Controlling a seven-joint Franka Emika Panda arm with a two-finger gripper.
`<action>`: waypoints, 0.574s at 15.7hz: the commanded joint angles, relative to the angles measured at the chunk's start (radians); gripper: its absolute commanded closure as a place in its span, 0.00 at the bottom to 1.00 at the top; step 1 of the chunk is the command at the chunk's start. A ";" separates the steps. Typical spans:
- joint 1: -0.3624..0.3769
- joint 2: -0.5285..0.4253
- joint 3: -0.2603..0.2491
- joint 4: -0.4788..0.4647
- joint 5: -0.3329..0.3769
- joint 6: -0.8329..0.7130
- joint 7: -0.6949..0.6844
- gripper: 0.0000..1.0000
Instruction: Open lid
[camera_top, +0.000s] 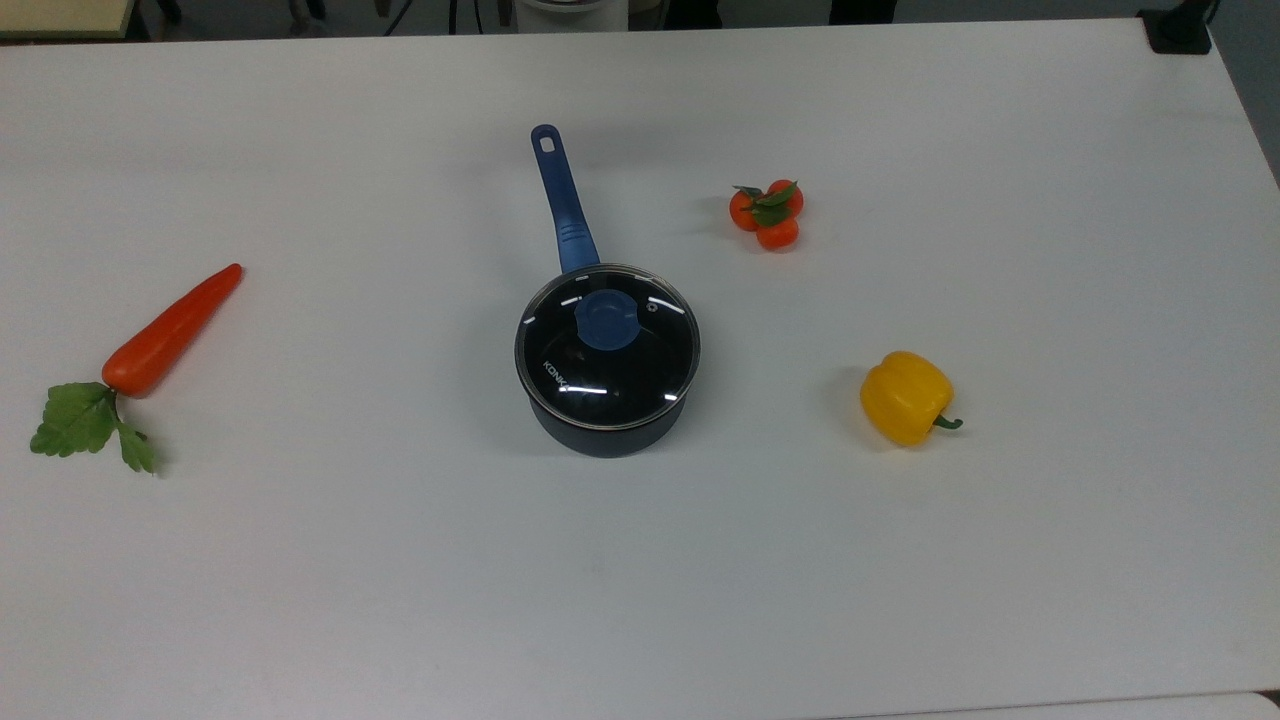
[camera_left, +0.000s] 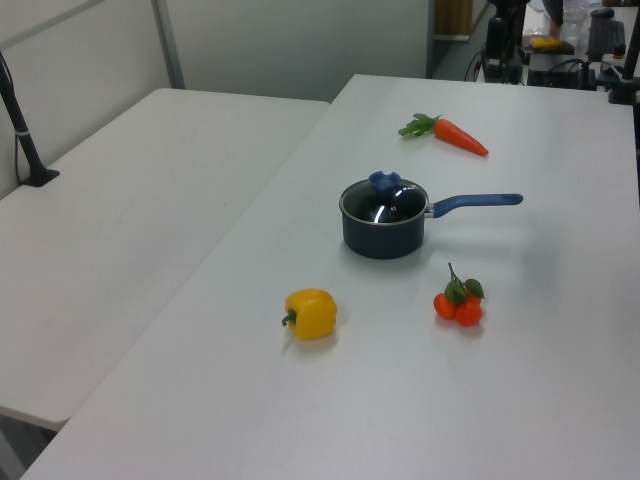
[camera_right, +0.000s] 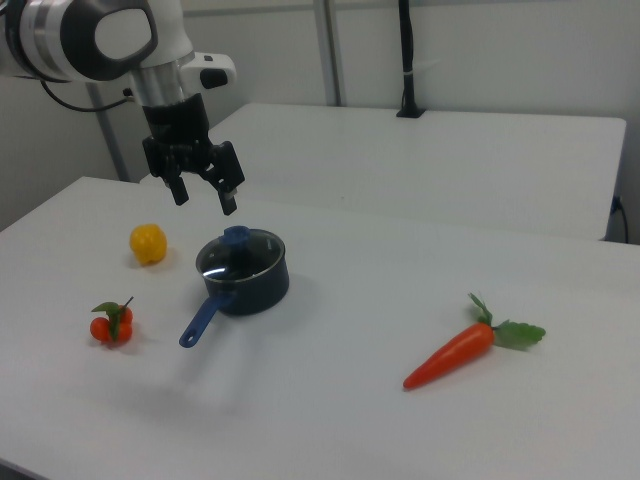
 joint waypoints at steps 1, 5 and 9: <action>-0.005 -0.015 -0.001 -0.010 0.020 -0.013 -0.026 0.00; -0.008 -0.015 -0.002 -0.010 0.020 -0.013 -0.029 0.00; -0.002 0.007 -0.001 0.006 0.022 -0.001 -0.078 0.00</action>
